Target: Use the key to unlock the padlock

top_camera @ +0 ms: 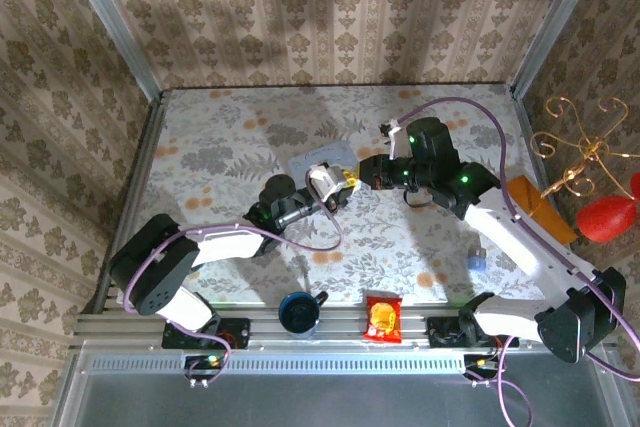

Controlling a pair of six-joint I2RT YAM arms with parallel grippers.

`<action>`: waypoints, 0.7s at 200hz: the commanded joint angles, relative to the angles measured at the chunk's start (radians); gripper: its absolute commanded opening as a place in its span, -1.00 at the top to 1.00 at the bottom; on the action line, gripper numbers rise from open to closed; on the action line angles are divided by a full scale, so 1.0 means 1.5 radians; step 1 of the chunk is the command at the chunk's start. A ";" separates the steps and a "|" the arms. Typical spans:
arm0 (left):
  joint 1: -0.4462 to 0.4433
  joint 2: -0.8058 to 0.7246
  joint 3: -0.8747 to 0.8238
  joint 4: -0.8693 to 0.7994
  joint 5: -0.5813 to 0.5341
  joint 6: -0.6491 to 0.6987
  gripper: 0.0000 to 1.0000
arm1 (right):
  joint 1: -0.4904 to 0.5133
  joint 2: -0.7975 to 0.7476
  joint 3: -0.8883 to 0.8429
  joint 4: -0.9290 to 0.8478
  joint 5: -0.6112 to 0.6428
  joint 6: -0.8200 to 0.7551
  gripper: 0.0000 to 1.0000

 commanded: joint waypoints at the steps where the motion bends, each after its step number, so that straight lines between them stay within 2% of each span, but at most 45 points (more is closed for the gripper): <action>1: -0.008 -0.020 -0.020 0.029 -0.075 0.051 1.00 | 0.005 -0.015 -0.006 -0.010 0.006 0.011 0.50; 17: -0.017 -0.031 -0.031 0.025 -0.139 0.142 1.00 | 0.005 -0.023 -0.005 -0.023 0.024 0.023 0.16; 37: -0.034 -0.034 -0.043 0.037 -0.220 0.290 1.00 | 0.004 -0.032 -0.003 -0.033 0.042 0.053 0.04; 78: -0.068 0.026 -0.050 0.190 -0.336 0.592 1.00 | 0.001 -0.028 -0.008 -0.027 0.034 0.129 0.06; 95: -0.087 0.063 -0.025 0.202 -0.360 0.717 1.00 | 0.001 -0.020 -0.015 -0.016 0.022 0.143 0.11; 140: -0.109 0.086 0.002 0.210 -0.332 0.879 1.00 | -0.004 -0.041 -0.058 -0.020 0.063 0.151 0.20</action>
